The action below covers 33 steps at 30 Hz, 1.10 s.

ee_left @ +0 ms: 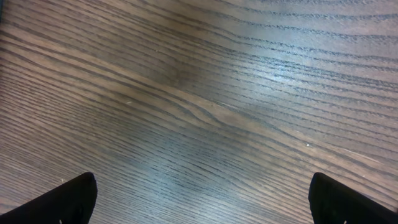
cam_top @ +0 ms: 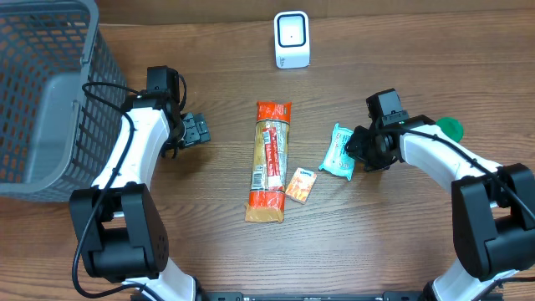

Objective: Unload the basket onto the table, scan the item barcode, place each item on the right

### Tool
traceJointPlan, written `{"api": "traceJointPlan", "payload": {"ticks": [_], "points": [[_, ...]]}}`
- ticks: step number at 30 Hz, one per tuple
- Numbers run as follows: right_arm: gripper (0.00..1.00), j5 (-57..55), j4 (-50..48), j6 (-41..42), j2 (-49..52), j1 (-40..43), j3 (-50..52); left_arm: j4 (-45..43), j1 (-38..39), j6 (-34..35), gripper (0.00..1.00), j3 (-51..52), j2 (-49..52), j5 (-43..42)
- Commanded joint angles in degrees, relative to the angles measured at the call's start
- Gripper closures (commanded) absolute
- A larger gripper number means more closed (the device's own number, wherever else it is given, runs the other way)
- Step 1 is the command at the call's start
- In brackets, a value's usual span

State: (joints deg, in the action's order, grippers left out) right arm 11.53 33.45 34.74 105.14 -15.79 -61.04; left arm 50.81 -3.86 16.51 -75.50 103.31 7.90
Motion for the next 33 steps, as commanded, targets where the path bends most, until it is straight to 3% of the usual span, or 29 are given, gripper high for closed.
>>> {"api": "traceJointPlan", "payload": {"ticks": [1, 3, 10, 11, 12, 13, 14, 16, 18, 20, 23, 28, 33], "points": [[0.8, -2.9, 1.0, 1.1, 1.3, -0.2, 2.4, -0.1, -0.3, -0.2, 0.0, 0.1, -0.2, -0.5], [0.95, -2.8, 1.0, 1.1, 1.3, -0.2, 2.4, -0.1, -0.3, -0.2, 0.0, 0.1, -0.2, -0.5], [0.96, -2.6, 1.5, 0.9, 1.3, -0.2, 2.4, -0.1, -0.3, -0.2, 0.0, 0.1, -0.2, -0.5], [0.89, -2.7, 1.5, 0.8, 1.3, -0.2, 2.4, -0.1, -0.3, -0.2, 0.0, 0.1, -0.2, -0.5], [0.74, -2.7, 1.7, 0.9, 1.3, -0.2, 2.4, -0.1, -0.3, -0.2, 0.0, 0.1, -0.2, -0.5], [0.51, -2.6, 2.0, 0.9, 1.3, -0.2, 2.4, -0.1, -0.3, -0.2, 0.0, 0.1, -0.2, -0.5], [0.44, -2.6, 2.4, 0.9, 1.3, -0.2, 2.4, -0.1, -0.3, -0.2, 0.0, 0.1, -0.2, -0.5], [0.44, -2.6, 3.4, 0.9, 1.3, -0.2, 2.4, -0.1, -0.3, -0.2, 0.0, 0.1, -0.2, -0.5], [0.47, -2.7, 4.1, 0.8, 1.3, -0.2, 2.6, -0.1, -0.3, -0.2, 0.0, 0.1, -0.2, -0.5], [0.57, -3.3, 4.0, 0.9, 1.3, -0.3, 2.9, -0.1, -0.3, -0.2, 0.0, 0.1, -0.2, -0.5], [0.95, -5.1, 2.7, 0.9, 1.3, -0.3, 4.4, -0.1, -0.3, -0.2, 0.0, 0.1, -0.2, -0.5], [0.96, -5.4, 4.6, -0.8, 1.3, 2.2, 5.0, -0.1, -0.3, -0.2, 0.0, 0.1, -0.2, -0.5], [0.96, 6.9, 6.2, -14.6, 1.3, 6.8, 4.5, -0.1, -0.3, -0.2, 0.0, 0.1, -0.2, -0.5]]}}
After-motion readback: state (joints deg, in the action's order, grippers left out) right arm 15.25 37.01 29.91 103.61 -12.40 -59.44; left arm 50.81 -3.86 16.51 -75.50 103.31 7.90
